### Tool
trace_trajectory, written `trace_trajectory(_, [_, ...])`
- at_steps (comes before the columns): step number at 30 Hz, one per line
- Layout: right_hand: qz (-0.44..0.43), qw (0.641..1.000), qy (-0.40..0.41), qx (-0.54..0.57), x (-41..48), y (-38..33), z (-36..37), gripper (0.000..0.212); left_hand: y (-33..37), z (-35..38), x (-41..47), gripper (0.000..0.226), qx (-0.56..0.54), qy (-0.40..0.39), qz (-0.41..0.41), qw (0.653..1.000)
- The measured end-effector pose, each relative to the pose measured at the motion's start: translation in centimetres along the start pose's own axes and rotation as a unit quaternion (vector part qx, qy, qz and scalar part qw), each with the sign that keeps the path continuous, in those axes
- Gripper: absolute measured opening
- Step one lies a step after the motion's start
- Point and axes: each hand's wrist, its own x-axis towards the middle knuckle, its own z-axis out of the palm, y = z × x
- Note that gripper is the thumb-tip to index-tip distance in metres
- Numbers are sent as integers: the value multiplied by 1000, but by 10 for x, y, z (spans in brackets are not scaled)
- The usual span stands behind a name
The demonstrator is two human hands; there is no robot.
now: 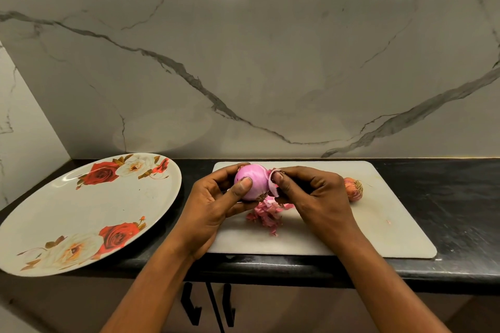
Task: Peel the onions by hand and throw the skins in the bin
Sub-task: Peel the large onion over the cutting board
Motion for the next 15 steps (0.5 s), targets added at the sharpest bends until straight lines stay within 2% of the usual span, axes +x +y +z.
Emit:
trace_trajectory(7, [31, 995, 96, -18, 2, 3, -3, 11, -2, -4, 1, 43, -21, -10, -14, 1000])
trace_trajectory(11, [23, 991, 91, -95, 0, 4, -2, 14, 0, -7, 3, 48, -91, -7, -30, 995])
trace_trajectory(15, [12, 983, 73, -165, -2, 2, 0, 33, -2, -10, 5, 47, -125, 12, -41, 991])
